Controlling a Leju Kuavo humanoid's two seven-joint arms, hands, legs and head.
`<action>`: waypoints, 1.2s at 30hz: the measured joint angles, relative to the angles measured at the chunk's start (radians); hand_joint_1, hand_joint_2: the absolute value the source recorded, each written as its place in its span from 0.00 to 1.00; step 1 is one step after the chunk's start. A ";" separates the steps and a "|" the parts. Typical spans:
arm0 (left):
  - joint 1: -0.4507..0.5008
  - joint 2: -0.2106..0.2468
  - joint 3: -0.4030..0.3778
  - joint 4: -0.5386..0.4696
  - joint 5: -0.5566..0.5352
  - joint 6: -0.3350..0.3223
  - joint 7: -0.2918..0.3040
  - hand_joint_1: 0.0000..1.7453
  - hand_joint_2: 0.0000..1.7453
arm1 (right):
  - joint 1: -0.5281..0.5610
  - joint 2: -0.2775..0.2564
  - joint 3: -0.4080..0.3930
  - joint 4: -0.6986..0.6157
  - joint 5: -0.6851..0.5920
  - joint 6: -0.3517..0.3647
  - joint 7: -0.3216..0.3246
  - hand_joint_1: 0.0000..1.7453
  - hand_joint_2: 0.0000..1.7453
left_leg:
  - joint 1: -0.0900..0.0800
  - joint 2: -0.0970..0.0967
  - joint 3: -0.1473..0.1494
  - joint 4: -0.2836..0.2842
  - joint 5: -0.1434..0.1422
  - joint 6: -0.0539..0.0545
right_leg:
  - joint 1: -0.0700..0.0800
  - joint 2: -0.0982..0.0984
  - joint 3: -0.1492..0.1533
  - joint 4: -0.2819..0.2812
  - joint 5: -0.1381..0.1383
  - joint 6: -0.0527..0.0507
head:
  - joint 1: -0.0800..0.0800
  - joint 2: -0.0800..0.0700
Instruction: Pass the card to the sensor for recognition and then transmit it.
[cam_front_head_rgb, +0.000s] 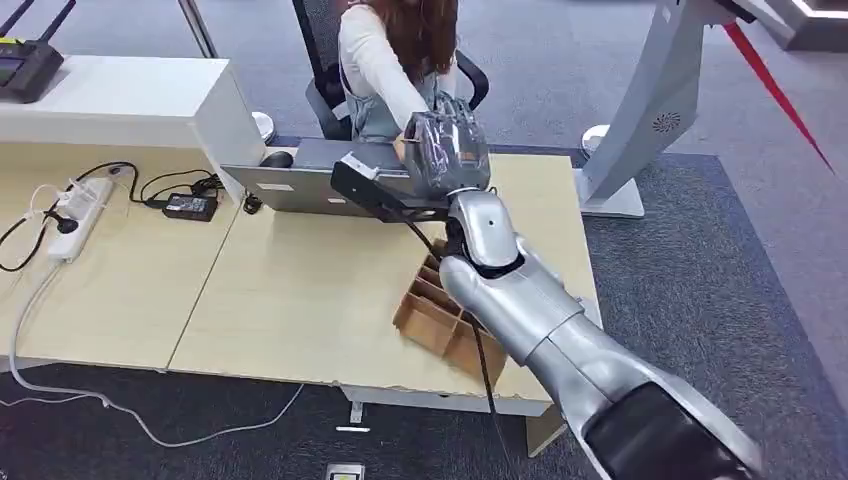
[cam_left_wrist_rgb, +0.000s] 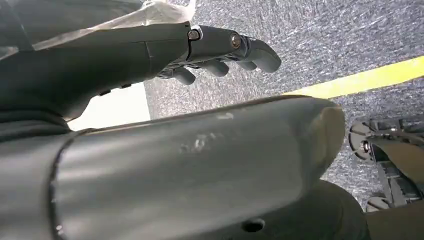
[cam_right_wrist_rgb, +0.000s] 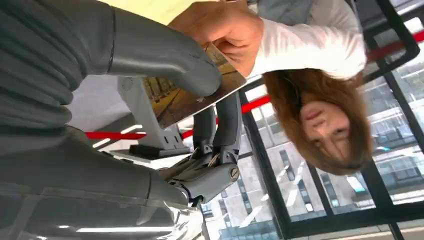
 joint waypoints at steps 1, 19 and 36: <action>0.000 0.000 0.000 0.000 0.000 0.000 0.000 0.00 0.00 | 0.003 0.000 0.001 0.008 -0.001 -0.003 0.002 1.00 1.00 | 0.000 0.000 0.000 0.000 0.000 0.000 | 0.000 0.000 0.000 0.000 0.000 0.000 | 0.000 0.000; 0.000 -0.002 -0.007 0.000 0.000 -0.002 0.008 0.00 0.00 | 0.034 0.009 0.025 0.061 -0.027 -0.039 -0.003 0.73 1.00 | 0.000 0.000 0.000 0.000 0.000 0.000 | 0.000 0.000 0.000 0.000 0.000 0.000 | 0.000 0.000; 0.000 -0.002 -0.007 0.000 0.010 0.006 0.016 0.00 0.00 | 0.041 0.017 0.037 0.058 -0.128 -0.101 -0.079 0.00 1.00 | 0.000 0.001 0.000 0.000 0.000 0.000 | 0.000 0.000 0.000 0.000 0.000 0.000 | 0.000 0.000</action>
